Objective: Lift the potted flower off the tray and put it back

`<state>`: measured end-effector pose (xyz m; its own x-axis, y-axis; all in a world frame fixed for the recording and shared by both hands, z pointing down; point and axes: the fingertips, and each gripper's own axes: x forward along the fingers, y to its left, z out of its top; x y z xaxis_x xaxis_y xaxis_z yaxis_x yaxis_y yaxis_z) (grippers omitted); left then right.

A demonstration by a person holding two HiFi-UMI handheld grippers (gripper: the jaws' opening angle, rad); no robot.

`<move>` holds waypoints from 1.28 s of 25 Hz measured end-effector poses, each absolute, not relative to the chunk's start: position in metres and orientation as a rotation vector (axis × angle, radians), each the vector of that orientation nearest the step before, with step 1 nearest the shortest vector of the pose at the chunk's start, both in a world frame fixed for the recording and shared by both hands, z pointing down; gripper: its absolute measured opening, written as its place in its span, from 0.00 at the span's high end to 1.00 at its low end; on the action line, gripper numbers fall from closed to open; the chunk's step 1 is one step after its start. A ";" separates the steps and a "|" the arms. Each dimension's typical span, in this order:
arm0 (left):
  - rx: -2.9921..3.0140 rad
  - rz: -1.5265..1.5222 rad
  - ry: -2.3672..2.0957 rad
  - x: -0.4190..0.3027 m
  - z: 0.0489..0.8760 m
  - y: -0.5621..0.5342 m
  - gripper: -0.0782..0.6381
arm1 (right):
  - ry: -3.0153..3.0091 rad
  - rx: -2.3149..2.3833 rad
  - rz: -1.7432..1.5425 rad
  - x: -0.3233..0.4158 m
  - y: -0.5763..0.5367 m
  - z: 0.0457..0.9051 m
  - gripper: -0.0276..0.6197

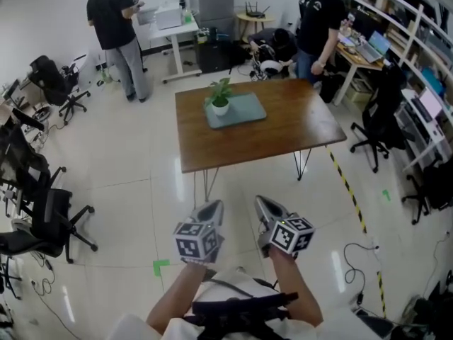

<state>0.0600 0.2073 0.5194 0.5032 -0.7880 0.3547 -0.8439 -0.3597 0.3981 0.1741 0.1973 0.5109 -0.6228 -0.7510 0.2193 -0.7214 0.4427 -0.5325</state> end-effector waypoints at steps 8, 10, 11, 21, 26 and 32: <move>2.169 0.146 -1.370 0.070 0.532 0.206 0.90 | 2.616 -1.284 -0.987 0.185 0.191 0.530 0.95; 2.158 0.154 -1.373 0.070 0.536 0.200 0.90 | 2.614 -1.281 -1.007 0.185 0.184 0.535 0.95; 2.154 0.157 -1.374 0.069 0.538 0.196 0.90 | 2.613 -1.280 -1.013 0.185 0.180 0.536 0.95; 2.187 0.157 -1.336 0.055 0.540 0.112 0.90 | 2.595 -1.302 -1.007 0.166 0.099 0.537 0.95; 2.188 0.139 -1.317 0.031 0.537 0.069 0.90 | 2.622 -1.321 -0.999 0.138 0.055 0.534 0.95; 2.198 0.139 -1.283 0.007 0.539 0.029 0.90 | 2.624 -1.354 -0.956 0.112 0.007 0.523 0.95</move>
<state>0.0067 0.0288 0.5388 0.5310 -0.7636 0.3674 -0.8247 -0.3661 0.4312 0.1119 0.0074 0.5231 -0.6185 -0.7492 0.2368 -0.7260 0.4296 -0.5370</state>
